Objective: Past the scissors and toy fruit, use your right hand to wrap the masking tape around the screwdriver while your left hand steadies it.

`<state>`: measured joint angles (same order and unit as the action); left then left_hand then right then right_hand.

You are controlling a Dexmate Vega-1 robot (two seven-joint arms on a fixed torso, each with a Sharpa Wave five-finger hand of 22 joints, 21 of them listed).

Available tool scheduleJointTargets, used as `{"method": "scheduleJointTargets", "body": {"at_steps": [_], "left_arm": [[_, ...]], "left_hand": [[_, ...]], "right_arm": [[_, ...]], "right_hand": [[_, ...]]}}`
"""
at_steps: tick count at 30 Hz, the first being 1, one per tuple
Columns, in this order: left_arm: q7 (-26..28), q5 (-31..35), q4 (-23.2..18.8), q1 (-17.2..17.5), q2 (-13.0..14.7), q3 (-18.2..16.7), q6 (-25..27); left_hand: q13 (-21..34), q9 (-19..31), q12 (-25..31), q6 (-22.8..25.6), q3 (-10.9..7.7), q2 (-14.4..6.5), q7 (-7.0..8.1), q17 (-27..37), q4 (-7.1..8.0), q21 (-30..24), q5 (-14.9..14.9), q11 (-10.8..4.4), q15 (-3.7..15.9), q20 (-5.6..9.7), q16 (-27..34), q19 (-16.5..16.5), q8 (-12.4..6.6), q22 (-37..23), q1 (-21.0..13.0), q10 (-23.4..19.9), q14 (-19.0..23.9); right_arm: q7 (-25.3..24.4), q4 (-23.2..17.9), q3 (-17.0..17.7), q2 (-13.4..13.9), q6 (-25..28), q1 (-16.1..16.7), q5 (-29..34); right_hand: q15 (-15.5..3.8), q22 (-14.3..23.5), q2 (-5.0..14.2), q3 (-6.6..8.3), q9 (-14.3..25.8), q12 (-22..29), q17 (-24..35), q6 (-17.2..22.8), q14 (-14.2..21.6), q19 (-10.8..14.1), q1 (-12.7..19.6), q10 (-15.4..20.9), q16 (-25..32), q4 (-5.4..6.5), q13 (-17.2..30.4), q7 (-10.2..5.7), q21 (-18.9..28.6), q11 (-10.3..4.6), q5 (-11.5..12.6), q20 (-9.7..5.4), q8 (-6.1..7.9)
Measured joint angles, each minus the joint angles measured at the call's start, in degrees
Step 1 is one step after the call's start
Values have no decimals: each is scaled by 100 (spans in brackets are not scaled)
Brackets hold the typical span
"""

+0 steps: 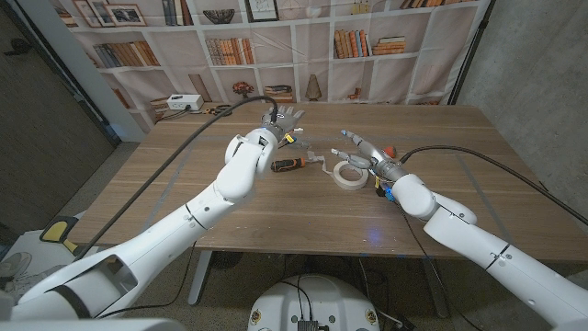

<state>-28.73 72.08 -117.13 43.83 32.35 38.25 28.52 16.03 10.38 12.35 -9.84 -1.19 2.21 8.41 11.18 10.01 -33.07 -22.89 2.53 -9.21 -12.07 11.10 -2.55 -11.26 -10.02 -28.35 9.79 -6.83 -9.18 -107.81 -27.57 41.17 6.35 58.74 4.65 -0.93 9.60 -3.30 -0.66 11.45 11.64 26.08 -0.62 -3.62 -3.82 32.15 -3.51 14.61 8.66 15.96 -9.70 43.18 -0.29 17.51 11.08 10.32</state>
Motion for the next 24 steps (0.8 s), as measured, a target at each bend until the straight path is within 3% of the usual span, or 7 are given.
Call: {"method": "scheduleJointTargets", "body": {"at_steps": [2, 9, 14, 15, 21, 22, 24], "left_arm": [[286, -240, 0, 0, 0, 0, -74], [1603, -1471, -60, 608, -20, -818, -487], [2380, -2495, -60, 608, -20, -818, -1064], [2514, -2781, 147, 880, 25, -1263, -1250], [2708, -3967, 329, 964, 45, -1449, -2036], [2706, -4030, 329, 964, 45, -1449, -2074], [2643, -4554, 839, 1023, 47, -1711, -2403]], "left_hand": [[-45, 0, 19, -10, 12, -68, 17, -21, 3, 47, 46, -21, -2, 0, 0, 0, -21, 0, 100, -4, -1], [-161, -26, 19, -11, 116, -175, 133, -26, -21, 206, 175, -58, -66, 1, 0, -69, -22, 1, 364, 19, 0], [-255, -27, 64, -11, 178, -223, 194, -53, -37, 309, 258, -112, -37, 0, 0, -127, -22, 1, 511, 11, 85], [-268, -27, 64, -11, 178, -225, 194, -53, -37, 334, 258, -112, -31, -9, 0, -148, -22, 1, 513, 11, 91], [-434, -53, 2, -21, 202, -545, 266, -76, -60, 671, 345, -203, 60, 36, -51, -601, -2, 1, 875, 19, -164], [-452, -53, -7, -21, 202, -589, 266, -80, -60, 718, 345, -203, 83, 44, -74, -662, 4, 1, 917, 19, -211], [-481, -53, -29, -21, 222, -680, 266, -79, -59, 787, 345, -214, 145, 131, -74, -745, 26, 1, 963, 8, -273]], "right_arm": [[0, 108, 58, -58, 0, 13, 0], [-86, 543, 258, -347, -1359, 31, -826], [-86, 794, 357, -544, -1359, -12, -826], [-38, 849, 377, -590, -2096, -24, -1349], [28, 1075, 451, -788, -2376, -87, -1610], [162, 1121, 466, -829, -2713, -103, -2024], [218, 1191, 481, -882, -2802, -119, -2174]], "right_hand": [[22, 0, -5, -13, 0, 0, -30, 42, -22, 35, -52, 0, -10, -13, -17, 41, -39, 0, 0, -35, 23], [67, 0, -22, -65, -27, 0, -112, 186, 6, 117, -112, 40, -22, -17, -55, 59, -61, -39, 30, -89, 72], [68, 1, -22, -85, -26, 28, -162, 280, 100, 209, -112, 120, -21, -37, -89, 90, -82, -32, 29, -84, 101], [61, 1, -22, -85, -26, 28, -179, 314, 107, 231, -112, 139, -21, -37, -103, 97, -82, -13, 29, -61, 117], [-10, 1, 27, -108, -53, 28, -289, 442, 240, 447, -156, 272, -21, -60, -160, 90, -104, -23, 73, -263, 117], [-10, 1, 27, -108, -53, 28, -310, 444, 240, 465, -156, 272, -43, -60, -174, 91, -113, -23, 73, -323, 117], [-10, 1, 65, -108, -53, 28, -343, 462, 240, 468, -148, 271, -43, -61, -186, 110, -149, -23, 73, -412, 117]]}}
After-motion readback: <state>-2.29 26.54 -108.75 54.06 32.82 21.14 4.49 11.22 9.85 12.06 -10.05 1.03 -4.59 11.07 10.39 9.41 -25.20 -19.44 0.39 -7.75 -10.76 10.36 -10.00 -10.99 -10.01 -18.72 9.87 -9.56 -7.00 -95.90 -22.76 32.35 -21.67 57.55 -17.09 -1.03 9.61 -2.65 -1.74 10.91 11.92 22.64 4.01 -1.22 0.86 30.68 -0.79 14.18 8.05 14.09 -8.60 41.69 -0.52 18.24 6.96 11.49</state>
